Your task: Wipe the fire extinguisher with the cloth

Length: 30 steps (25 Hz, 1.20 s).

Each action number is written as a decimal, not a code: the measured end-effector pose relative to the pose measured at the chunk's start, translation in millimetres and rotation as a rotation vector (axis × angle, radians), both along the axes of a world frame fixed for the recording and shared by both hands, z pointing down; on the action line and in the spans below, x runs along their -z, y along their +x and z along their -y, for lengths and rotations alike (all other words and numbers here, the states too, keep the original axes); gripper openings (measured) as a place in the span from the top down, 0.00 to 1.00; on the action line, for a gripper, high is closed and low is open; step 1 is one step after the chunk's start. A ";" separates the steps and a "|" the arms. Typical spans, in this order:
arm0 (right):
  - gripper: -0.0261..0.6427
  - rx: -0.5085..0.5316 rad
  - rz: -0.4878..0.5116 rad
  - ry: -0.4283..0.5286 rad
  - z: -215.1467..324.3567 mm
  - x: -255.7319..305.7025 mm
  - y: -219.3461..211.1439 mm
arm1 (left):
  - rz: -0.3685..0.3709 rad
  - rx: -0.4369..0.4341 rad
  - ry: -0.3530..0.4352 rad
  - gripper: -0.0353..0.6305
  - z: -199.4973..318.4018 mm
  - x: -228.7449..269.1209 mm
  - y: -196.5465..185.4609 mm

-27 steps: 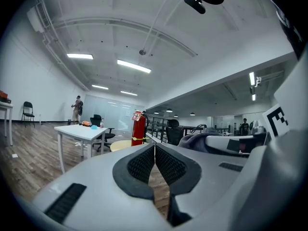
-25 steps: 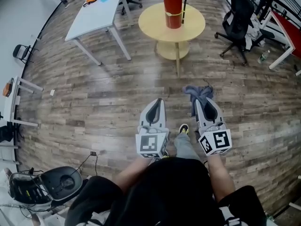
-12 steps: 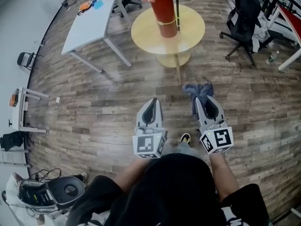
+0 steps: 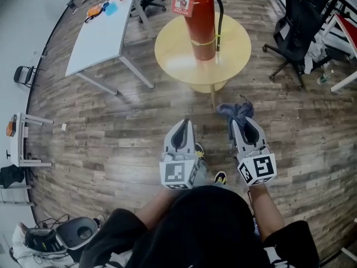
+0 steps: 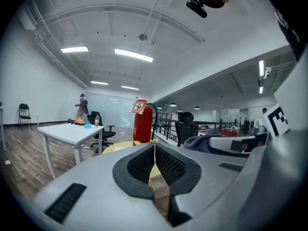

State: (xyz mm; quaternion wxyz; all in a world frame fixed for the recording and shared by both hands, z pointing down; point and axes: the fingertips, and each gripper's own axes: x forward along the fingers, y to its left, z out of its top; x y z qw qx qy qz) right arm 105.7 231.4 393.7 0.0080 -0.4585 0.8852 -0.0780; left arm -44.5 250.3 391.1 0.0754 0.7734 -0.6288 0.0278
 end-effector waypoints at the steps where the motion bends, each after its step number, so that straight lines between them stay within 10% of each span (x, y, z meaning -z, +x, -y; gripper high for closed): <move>1: 0.84 -0.007 -0.007 -0.003 15.6 0.4 -5.7 | -0.004 -0.011 0.002 0.91 15.7 1.3 -5.6; 11: 0.84 -0.053 -0.023 0.006 133.2 15.8 -60.8 | -0.043 -0.076 0.034 0.91 138.2 16.1 -58.6; 30: 0.84 0.068 -0.094 0.135 344.2 45.7 -36.7 | -0.003 0.004 0.033 0.91 337.5 32.6 -26.4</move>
